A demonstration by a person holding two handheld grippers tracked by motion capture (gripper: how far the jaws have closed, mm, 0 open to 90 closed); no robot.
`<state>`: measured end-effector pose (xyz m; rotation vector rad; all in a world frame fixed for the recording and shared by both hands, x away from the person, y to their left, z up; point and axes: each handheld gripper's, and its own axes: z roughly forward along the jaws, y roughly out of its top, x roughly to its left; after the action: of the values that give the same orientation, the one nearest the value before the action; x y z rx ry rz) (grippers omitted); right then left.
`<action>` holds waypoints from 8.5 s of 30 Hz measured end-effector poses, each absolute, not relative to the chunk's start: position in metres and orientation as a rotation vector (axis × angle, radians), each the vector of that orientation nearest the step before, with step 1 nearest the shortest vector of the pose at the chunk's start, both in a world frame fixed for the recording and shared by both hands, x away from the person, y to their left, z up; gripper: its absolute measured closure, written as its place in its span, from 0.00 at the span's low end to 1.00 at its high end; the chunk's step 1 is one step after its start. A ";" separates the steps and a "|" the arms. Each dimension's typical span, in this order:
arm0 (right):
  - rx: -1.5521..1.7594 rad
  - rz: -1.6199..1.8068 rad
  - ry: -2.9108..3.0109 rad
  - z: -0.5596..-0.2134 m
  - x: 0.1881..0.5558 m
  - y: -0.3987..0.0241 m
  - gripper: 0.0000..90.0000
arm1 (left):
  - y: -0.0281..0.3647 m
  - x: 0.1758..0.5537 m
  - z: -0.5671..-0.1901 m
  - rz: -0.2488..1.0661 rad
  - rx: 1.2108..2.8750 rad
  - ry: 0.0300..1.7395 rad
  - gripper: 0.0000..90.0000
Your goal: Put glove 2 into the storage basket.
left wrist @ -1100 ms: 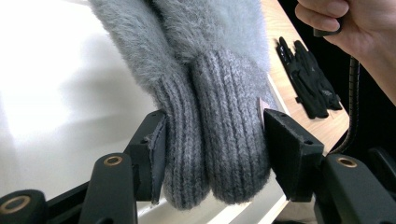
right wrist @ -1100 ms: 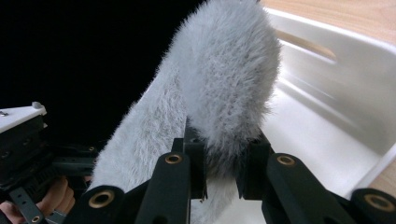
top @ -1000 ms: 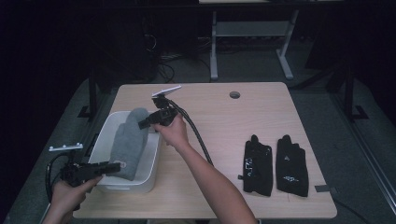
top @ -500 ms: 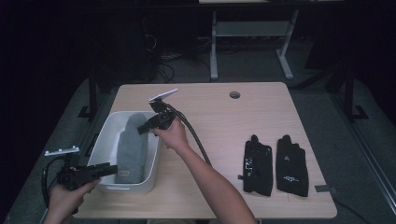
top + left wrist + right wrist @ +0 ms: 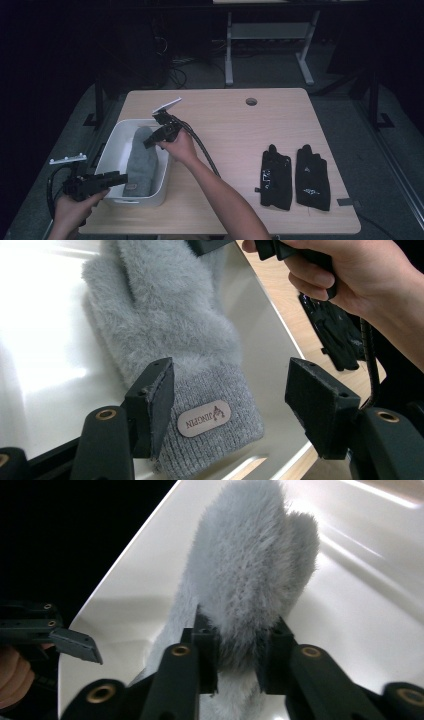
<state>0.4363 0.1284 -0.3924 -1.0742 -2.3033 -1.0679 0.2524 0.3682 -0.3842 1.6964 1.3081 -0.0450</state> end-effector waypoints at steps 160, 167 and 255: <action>-1.451 -1.431 -2.091 -0.375 0.347 -0.247 0.50 | 0.118 0.286 -0.363 -0.196 1.955 0.864 0.32; -1.500 -1.428 -2.084 -0.384 0.339 -0.266 0.50 | 0.110 0.286 -0.366 -0.207 1.962 0.851 0.31; -1.880 -0.923 -2.659 -0.449 0.287 -0.316 0.96 | 0.091 0.281 -0.394 -0.255 1.988 0.839 0.30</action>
<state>0.2871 -0.3160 -0.4488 -1.8801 -2.6590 -0.9229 0.2807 0.0911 -0.3941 1.9879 0.8393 -0.2551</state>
